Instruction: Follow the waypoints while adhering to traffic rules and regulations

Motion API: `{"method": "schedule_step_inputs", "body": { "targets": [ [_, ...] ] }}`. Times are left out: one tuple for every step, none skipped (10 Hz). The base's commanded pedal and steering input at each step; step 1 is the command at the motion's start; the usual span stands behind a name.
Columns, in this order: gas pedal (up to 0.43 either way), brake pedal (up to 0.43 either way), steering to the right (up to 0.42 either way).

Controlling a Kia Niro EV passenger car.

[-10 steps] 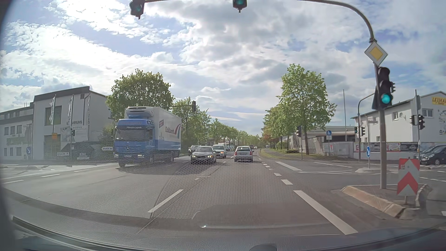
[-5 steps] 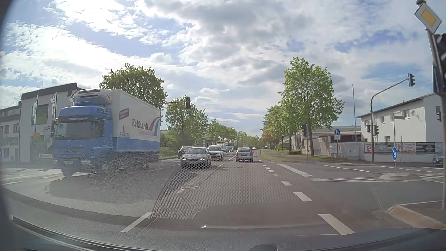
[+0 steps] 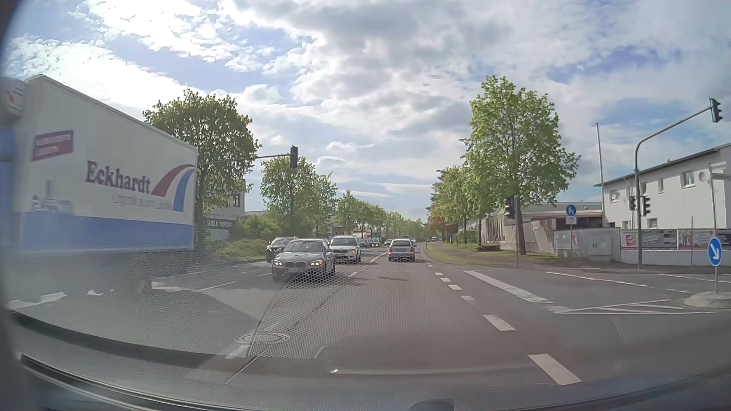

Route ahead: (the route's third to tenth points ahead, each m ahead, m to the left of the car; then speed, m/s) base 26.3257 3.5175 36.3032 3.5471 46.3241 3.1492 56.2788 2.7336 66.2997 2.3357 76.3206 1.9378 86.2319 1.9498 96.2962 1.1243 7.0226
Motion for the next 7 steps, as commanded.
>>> {"method": "schedule_step_inputs", "body": {
  "targets": [
    [0.197, 0.000, 0.005],
    [0.197, 0.000, 0.005],
    [0.197, 0.000, 0.004],
    [0.197, 0.000, 0.005],
    [0.197, 0.000, 0.005],
    [0.197, 0.000, 0.005],
    [0.197, 0.000, 0.005]
  ]
}}
